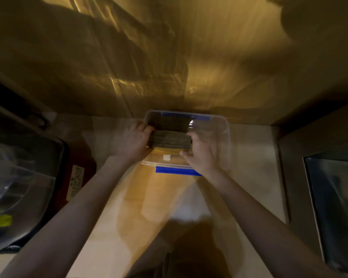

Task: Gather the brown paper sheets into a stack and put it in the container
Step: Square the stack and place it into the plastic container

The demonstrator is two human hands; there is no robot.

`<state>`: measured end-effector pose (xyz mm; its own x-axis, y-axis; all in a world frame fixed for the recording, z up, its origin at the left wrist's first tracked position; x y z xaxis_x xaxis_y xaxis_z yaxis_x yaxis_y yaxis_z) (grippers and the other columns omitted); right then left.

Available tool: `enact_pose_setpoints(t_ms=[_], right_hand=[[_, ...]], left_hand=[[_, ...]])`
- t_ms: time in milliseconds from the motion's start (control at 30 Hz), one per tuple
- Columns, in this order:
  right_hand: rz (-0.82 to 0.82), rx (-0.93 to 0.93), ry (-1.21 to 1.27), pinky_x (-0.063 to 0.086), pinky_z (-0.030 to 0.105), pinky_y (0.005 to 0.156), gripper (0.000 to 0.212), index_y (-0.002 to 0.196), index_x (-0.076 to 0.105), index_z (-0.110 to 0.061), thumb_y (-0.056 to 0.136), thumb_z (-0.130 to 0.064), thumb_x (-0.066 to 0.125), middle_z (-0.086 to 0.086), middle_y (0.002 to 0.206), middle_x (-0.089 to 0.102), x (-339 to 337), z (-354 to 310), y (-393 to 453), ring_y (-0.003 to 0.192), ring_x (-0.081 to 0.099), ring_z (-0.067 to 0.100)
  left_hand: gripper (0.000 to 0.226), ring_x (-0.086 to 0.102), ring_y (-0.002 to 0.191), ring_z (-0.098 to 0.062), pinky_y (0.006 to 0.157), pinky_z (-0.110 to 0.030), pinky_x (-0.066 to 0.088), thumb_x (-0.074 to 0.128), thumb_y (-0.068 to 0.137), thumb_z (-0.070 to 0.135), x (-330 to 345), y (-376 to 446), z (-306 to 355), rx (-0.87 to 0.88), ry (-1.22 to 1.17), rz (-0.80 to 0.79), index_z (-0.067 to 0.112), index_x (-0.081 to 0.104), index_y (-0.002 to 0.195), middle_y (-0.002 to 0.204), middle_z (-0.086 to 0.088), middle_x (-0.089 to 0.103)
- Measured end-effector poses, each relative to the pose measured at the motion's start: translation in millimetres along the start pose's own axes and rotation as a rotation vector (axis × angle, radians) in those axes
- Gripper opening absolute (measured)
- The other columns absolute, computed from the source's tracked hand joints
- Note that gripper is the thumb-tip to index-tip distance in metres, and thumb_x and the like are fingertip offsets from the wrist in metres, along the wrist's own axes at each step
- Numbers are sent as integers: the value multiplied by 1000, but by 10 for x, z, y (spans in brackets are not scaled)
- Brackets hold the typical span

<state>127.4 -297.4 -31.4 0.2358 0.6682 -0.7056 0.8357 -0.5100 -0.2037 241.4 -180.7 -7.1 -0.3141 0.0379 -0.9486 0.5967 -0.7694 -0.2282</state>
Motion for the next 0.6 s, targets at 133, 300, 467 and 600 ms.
enact_pose_setpoints(t_ms=[133,300,467,600], right_hand=[[-47,51,-7,49,33,88,45,119,43,-14,80,-12,66,13,112,65,135,46,103,106,61,26],[-94,128,0,52,36,85,44,118,43,-9,79,-4,62,18,110,64,248,95,148,103,61,31],[-98,169,115,47,34,94,62,131,35,-10,76,-3,64,16,122,58,243,140,161,110,57,29],[-45,206,290,45,25,92,58,130,41,-12,76,-5,63,8,122,61,178,191,168,110,58,22]], left_hand=[[46,19,135,-40,110,-53,19,63,77,24,67,80,2,17,100,68,9,51,119,143,-21,33],[31,2,140,-39,112,-56,-2,54,84,25,167,162,-17,-5,136,87,10,56,112,153,-17,14],[62,-3,141,-36,112,-53,-6,66,74,22,225,101,-146,-103,57,118,18,39,130,153,-19,8],[72,2,141,-37,112,-50,11,70,70,18,284,11,-203,-153,-41,108,17,35,133,153,-19,12]])
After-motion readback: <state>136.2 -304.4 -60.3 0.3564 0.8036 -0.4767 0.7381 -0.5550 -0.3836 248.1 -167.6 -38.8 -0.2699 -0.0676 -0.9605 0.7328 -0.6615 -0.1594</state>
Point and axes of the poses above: each hand's wrist, its own y-axis towards the middle knuckle, its own x-axis out of the palm, z = x × y, the point moved 9 cm from there along y, towards the middle knuckle
